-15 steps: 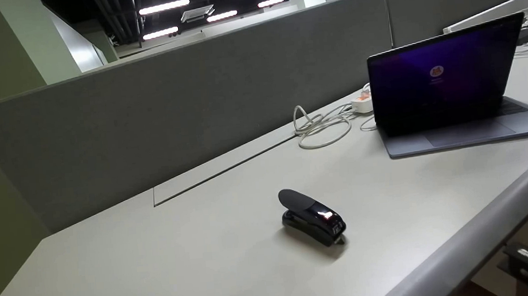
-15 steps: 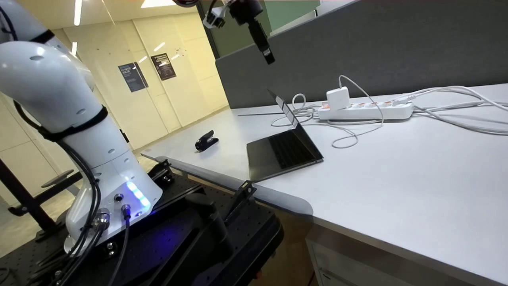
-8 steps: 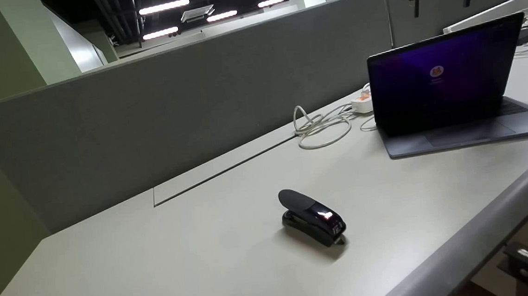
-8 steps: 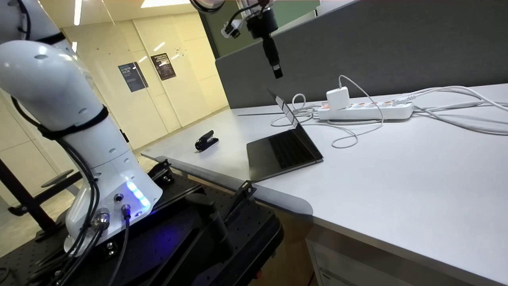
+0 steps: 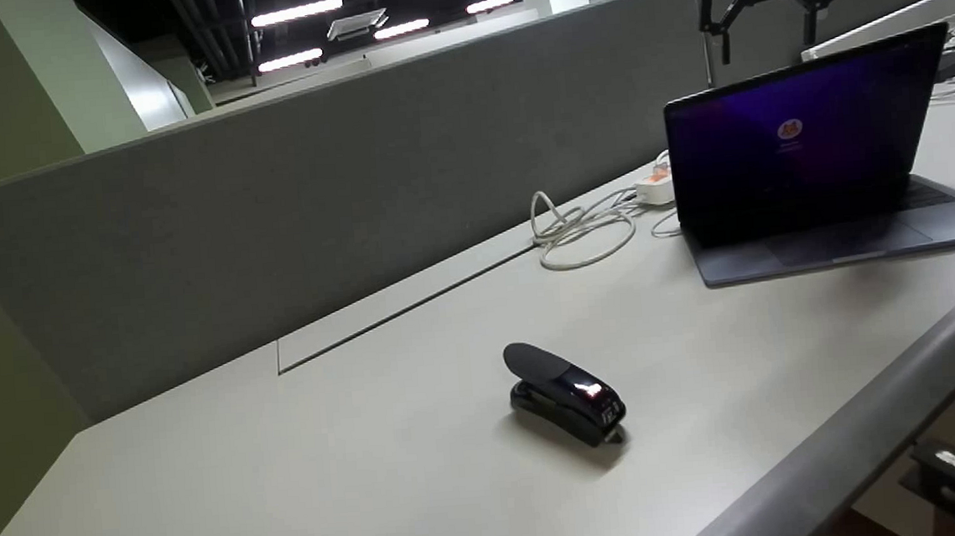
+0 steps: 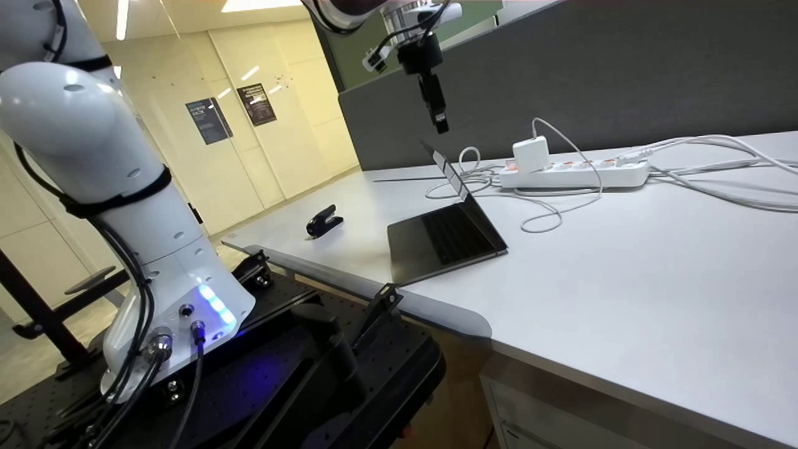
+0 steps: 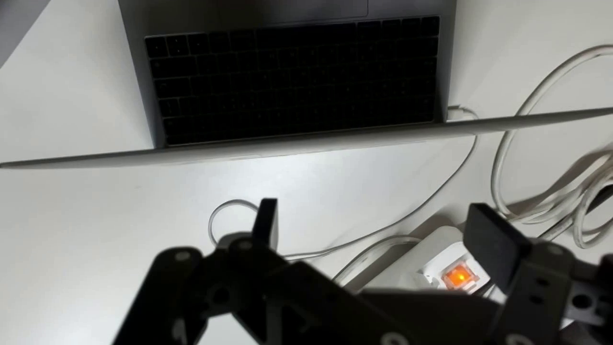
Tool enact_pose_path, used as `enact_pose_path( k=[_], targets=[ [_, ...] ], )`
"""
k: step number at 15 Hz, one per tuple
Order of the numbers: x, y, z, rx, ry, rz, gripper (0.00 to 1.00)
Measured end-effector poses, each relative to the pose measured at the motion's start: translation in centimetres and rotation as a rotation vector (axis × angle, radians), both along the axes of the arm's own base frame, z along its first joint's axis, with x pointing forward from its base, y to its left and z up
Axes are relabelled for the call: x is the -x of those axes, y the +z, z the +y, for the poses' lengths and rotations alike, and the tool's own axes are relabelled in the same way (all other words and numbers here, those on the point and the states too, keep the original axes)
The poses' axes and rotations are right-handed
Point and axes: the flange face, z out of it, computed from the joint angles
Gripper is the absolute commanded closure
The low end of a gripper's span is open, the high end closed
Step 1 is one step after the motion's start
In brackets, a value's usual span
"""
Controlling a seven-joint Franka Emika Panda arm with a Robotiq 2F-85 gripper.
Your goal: Close the laptop
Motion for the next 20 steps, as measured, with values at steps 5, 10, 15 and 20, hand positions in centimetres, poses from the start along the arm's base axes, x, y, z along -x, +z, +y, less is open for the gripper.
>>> enact_pose_path(
  k=[5, 10, 15, 20],
  targets=[
    [-0.7, -0.9, 1.9, -0.003, 0.046, 0.017, 0.00],
    [-0.6, -1.5, 3.3, -0.003, 0.073, 0.026, 0.00],
    [0.3, -2.8, 3.6, -0.006, 0.071, 0.038, 0.00],
    [1.4, -4.2, 4.9, -0.024, 0.077, 0.062, 0.00]
  ],
)
